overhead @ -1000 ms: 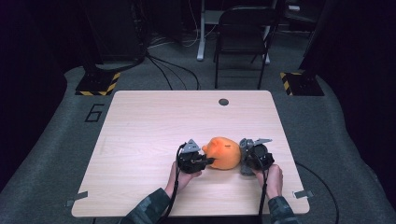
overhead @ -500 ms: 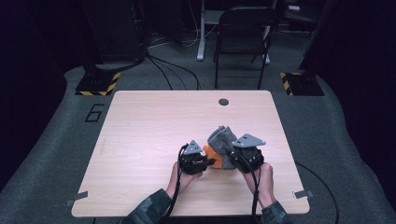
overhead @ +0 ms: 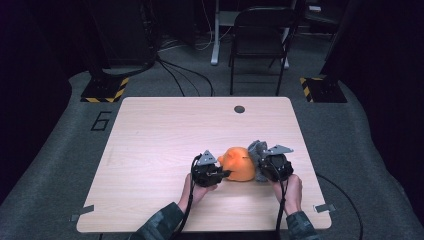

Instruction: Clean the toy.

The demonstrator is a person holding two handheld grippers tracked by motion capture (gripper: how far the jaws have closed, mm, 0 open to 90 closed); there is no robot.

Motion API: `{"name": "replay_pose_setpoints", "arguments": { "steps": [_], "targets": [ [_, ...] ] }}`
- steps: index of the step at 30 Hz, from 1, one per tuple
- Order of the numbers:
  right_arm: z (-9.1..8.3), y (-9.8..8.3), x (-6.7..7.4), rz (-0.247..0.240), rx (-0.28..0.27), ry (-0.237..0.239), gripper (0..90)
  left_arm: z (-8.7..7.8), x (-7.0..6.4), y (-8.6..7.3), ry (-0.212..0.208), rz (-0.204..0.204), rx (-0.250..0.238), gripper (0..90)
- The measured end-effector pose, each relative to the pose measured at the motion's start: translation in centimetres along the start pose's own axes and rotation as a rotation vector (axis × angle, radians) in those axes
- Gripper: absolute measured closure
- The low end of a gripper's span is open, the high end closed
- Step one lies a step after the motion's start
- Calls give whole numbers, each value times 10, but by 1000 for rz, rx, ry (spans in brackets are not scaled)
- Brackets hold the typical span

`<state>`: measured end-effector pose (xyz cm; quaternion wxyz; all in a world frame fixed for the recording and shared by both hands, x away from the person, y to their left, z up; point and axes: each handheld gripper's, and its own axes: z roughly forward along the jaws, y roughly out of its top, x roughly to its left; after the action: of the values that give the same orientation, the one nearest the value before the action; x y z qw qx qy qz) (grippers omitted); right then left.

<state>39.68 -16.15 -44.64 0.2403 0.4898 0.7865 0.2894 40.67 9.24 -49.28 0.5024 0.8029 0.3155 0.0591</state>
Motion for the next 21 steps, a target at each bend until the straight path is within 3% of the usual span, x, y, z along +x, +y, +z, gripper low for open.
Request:
{"name": "replay_pose_setpoints", "arguments": {
  "steps": [3,8,11,13,17,20,21],
  "targets": [
    [12,-8,-10,14,37,-31,713,-1,1,0,0,-2,1,766],
    [39,-23,-18,22,135,-16,709,-1,0,0,1,-5,-1,766],
    [41,-23,-20,34,172,-26,708,-1,0,0,2,-4,-1,765],
    [29,-18,-23,37,145,-50,710,-2,1,-1,3,-13,-1,765],
    [-16,3,-22,57,14,-43,711,-1,1,-1,3,-12,-1,764],
    [-45,19,-8,21,-68,7,712,-1,1,-1,4,-13,-4,763],
    [-49,23,0,5,-63,16,712,-1,1,-1,3,-12,-3,762]
  ]
}}
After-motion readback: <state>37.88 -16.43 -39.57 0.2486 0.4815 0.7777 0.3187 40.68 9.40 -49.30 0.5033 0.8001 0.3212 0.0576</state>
